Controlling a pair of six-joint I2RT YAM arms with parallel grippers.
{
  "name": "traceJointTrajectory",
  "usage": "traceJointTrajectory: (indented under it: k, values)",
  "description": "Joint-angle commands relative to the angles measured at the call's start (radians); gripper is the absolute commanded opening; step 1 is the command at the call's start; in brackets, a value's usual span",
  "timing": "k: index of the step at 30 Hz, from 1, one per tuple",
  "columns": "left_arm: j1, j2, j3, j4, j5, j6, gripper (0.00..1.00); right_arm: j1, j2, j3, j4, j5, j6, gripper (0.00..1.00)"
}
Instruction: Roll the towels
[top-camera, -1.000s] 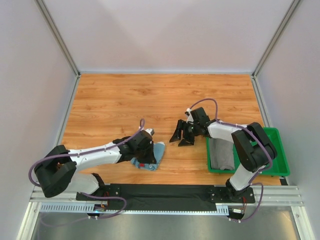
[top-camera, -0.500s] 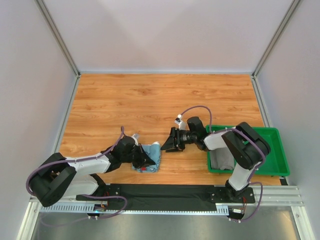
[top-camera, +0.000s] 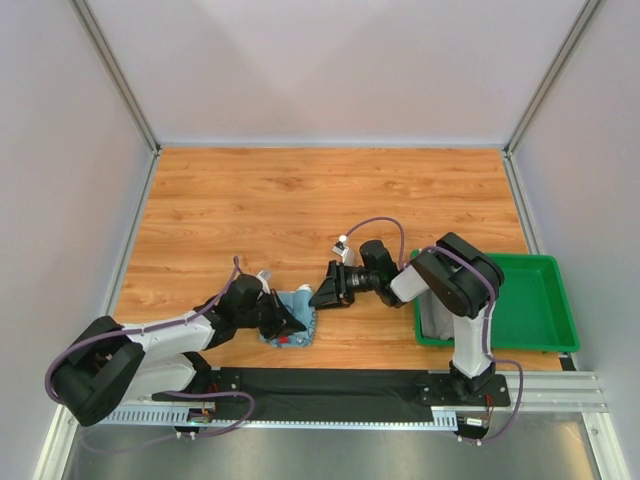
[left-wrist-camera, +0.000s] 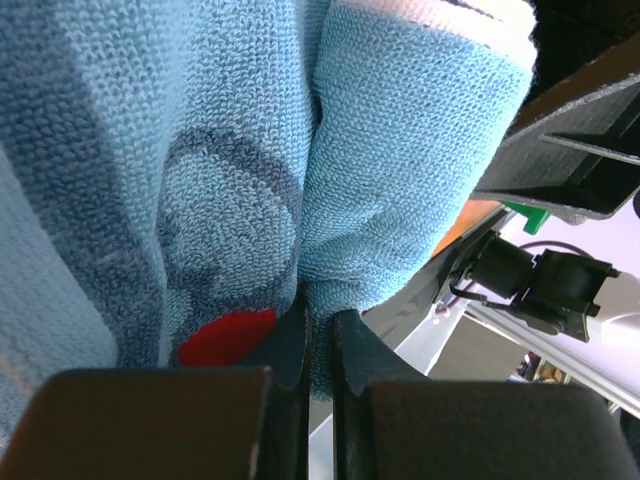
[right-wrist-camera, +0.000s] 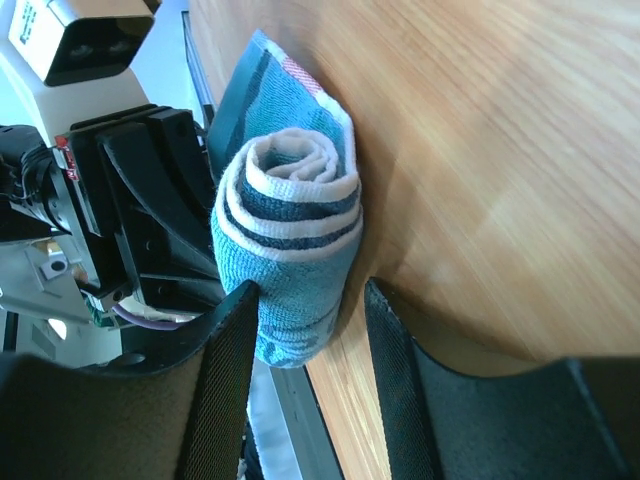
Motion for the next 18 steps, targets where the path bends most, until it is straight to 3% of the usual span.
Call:
traceJointTrajectory:
  k: [1,5,9,13,14,18]
  values:
    - [0.01,0.017,-0.042,-0.14,-0.019,0.027,0.0,0.029,0.054,0.015,0.098,0.034,0.018,0.5]
    - [0.016,0.04,-0.05,-0.117,-0.007,0.03,0.0,0.054,0.1,0.012,0.244,0.02,0.082,0.58]
    - [0.02,0.045,-0.065,-0.088,0.005,0.026,0.0,0.074,0.161,0.015,0.339,0.012,0.142,0.54]
    - [0.028,0.028,-0.081,-0.083,0.008,0.02,0.0,0.091,0.2,0.022,0.403,0.015,0.19,0.39]
    - [0.029,0.017,-0.079,-0.086,0.007,0.024,0.0,0.092,0.206,0.02,0.436,0.014,0.201,0.27]
    - [0.031,0.005,-0.005,-0.182,0.022,0.12,0.0,0.085,0.198,0.0,0.479,0.047,0.224,0.09]
